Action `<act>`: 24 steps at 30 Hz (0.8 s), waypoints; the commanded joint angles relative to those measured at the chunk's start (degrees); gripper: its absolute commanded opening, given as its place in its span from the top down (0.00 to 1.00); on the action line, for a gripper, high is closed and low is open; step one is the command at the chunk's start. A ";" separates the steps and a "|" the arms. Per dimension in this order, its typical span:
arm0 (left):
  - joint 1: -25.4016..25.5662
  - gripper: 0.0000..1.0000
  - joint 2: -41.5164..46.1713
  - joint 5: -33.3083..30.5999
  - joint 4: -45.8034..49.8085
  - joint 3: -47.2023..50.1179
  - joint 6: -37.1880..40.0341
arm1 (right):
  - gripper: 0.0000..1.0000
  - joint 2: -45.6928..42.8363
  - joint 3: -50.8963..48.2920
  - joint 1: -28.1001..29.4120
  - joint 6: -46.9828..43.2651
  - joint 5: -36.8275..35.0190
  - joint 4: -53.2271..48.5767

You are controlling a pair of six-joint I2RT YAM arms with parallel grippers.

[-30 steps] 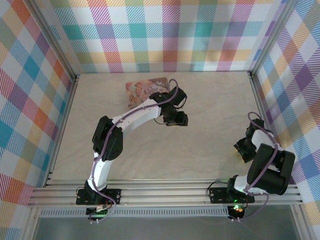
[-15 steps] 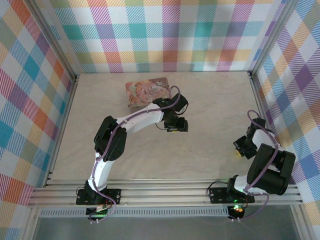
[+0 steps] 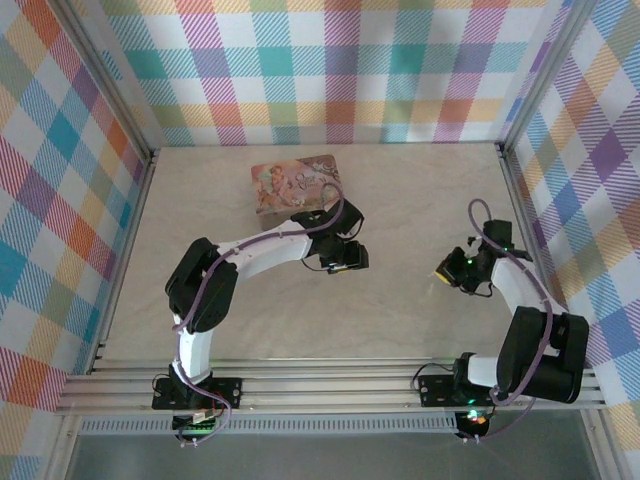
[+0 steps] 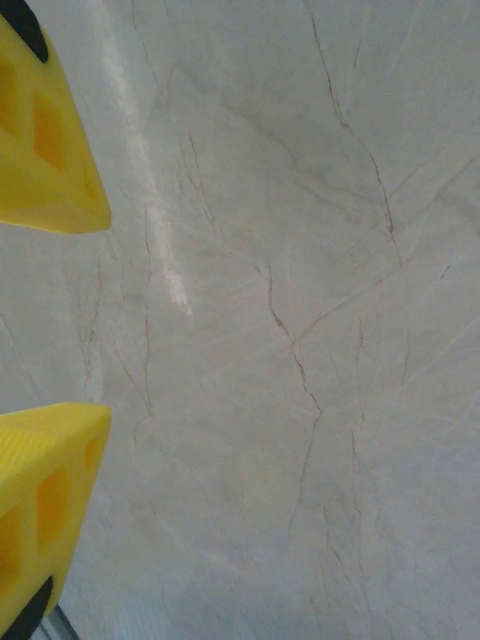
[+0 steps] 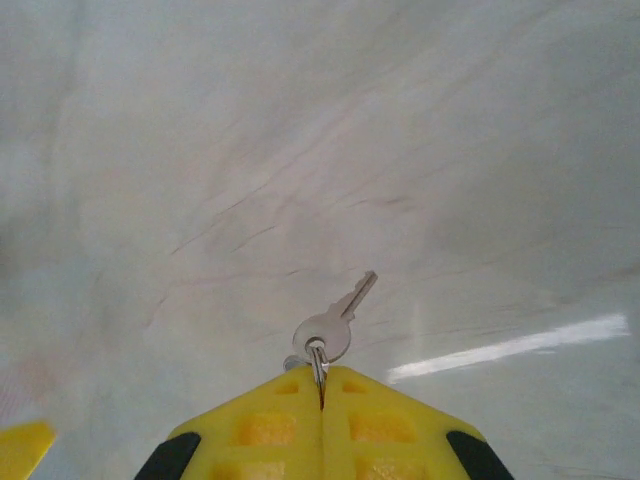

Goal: Unlock the padlock with the key

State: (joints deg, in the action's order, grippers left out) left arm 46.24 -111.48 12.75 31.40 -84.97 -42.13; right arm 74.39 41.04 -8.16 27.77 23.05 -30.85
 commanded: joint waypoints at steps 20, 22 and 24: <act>-6.25 0.50 17.21 -9.83 -2.54 11.76 -10.52 | 1.00 19.41 17.48 30.65 -2.39 12.98 9.25; -7.60 0.49 20.60 -9.99 -4.24 14.98 -10.96 | 1.00 22.07 18.86 33.33 -0.93 12.24 12.24; -8.84 0.46 23.58 -12.14 -4.74 17.73 -10.82 | 1.00 25.76 21.94 35.72 -0.08 13.63 14.08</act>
State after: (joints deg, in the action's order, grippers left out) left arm 39.00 -91.55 4.38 25.78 -70.11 -51.96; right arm 96.73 59.48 25.04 26.13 34.65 -21.39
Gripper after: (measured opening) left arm 0.532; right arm 0.062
